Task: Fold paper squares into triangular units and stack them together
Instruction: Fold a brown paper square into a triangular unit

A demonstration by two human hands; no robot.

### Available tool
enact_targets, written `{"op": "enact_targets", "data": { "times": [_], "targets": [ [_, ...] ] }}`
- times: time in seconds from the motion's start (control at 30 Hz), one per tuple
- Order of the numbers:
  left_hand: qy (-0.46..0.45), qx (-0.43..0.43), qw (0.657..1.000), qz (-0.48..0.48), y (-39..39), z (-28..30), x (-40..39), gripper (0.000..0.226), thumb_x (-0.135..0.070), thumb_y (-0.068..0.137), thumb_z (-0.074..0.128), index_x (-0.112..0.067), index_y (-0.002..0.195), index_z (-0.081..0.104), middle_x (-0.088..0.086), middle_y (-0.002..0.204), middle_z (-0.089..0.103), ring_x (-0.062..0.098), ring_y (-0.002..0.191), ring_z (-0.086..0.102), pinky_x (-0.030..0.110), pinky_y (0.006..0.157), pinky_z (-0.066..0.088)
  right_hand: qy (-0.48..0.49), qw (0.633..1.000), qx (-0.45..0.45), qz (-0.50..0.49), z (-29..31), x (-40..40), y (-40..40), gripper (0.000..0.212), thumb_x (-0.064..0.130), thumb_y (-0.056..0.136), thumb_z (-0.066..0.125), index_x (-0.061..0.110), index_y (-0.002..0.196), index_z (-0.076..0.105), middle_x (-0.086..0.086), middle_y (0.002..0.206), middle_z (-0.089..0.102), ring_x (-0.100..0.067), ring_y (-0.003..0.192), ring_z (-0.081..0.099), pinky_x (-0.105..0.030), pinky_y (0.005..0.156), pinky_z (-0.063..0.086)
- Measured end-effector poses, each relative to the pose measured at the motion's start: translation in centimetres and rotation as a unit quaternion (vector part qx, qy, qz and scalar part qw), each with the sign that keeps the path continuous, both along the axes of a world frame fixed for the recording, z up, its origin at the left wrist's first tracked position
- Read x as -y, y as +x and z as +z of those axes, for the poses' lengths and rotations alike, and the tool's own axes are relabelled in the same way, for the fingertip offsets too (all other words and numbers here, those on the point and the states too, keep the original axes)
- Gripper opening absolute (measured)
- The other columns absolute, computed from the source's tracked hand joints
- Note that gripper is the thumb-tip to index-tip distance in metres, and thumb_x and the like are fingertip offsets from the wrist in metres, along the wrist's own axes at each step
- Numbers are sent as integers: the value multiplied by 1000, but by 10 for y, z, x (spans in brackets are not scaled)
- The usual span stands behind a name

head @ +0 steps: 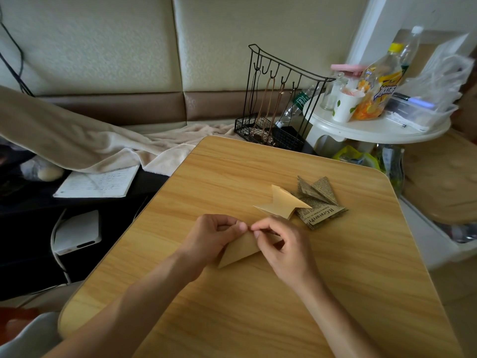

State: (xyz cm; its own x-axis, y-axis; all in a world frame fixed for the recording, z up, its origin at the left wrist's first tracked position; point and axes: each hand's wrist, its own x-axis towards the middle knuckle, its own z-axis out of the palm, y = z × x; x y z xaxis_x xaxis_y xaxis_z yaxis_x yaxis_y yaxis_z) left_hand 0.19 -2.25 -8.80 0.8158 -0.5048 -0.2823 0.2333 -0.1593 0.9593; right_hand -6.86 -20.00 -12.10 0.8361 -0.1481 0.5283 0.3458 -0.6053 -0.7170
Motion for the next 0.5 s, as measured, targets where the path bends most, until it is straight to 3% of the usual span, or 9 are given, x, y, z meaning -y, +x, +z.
{"op": "enact_targets", "data": {
  "times": [0.17,0.3,0.5],
  "targets": [
    [8,-3,1000,14,-1,0,0,22,-35,91,75,-14,94,81,6,87,79,11,74,72,21,61,53,29,999,-15,1,0,-1,0,19,0,90,69,18,94,74,11,89,72,-14,86,70,-31,73,56],
    [14,-1,999,31,-2,0,2,19,-33,93,74,-15,94,80,2,83,77,7,71,68,19,59,52,113,991,-65,-19,-3,1,0,11,18,90,69,26,98,72,9,90,73,-16,87,70,-23,72,54],
    [6,1,1000,17,-3,2,3,19,-30,92,75,-13,98,78,7,92,78,16,81,71,29,71,55,151,985,-86,2,-7,2,1,8,23,91,66,27,94,72,4,81,71,-16,69,66,-29,61,51]
  ]
}}
